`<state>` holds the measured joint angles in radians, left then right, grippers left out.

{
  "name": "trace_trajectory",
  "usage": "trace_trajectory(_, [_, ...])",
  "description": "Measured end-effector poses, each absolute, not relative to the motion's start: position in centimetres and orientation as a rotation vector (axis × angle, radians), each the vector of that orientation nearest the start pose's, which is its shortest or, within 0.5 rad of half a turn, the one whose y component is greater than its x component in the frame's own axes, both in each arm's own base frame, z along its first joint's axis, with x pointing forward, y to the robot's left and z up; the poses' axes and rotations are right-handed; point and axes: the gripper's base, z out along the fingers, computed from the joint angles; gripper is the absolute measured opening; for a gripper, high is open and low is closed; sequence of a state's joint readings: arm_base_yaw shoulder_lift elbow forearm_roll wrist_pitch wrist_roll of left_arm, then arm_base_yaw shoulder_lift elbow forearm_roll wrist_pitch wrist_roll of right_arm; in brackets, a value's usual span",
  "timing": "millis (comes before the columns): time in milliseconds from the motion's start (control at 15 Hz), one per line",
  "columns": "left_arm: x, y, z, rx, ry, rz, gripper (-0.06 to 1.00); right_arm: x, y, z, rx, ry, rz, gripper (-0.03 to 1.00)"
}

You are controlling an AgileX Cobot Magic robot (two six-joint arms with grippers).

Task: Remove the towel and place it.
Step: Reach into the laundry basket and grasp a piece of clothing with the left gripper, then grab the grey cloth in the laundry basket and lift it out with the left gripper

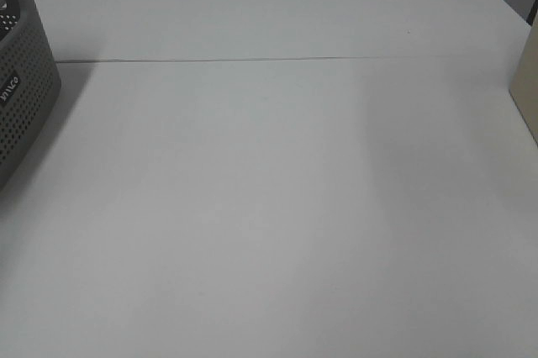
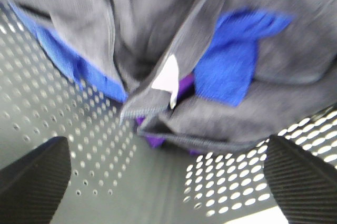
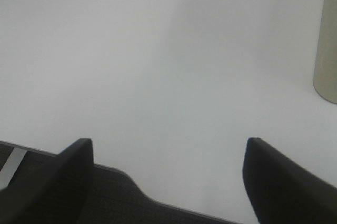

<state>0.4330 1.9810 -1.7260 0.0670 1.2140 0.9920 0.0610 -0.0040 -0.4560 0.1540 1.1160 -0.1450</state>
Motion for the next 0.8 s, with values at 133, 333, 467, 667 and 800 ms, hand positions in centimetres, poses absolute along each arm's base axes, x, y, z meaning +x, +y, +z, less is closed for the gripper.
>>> trace_trajectory(133, [38.1,18.5,24.0,0.868,2.939,0.236,0.93,-0.4,1.2,26.1,-0.228,2.120,0.138,0.77])
trace_trajectory(333, [40.1,19.2,21.4,0.860,2.950,0.173,0.92,-0.4,1.2,26.1,-0.228,2.120,0.138,0.77])
trace_trajectory(467, [40.4,19.3,21.2,0.864,2.946,0.173,0.92,-0.4,1.2,26.1,-0.228,2.120,0.138,0.77])
trace_trajectory(667, [40.6,19.4,20.0,0.907,2.956,0.147,0.91,-0.4,1.2,26.1,-0.228,2.120,0.138,0.77])
trace_trajectory(800, [40.8,19.4,18.9,0.912,2.965,0.110,0.87,-0.4,1.2,26.1,-0.228,2.120,0.138,0.77])
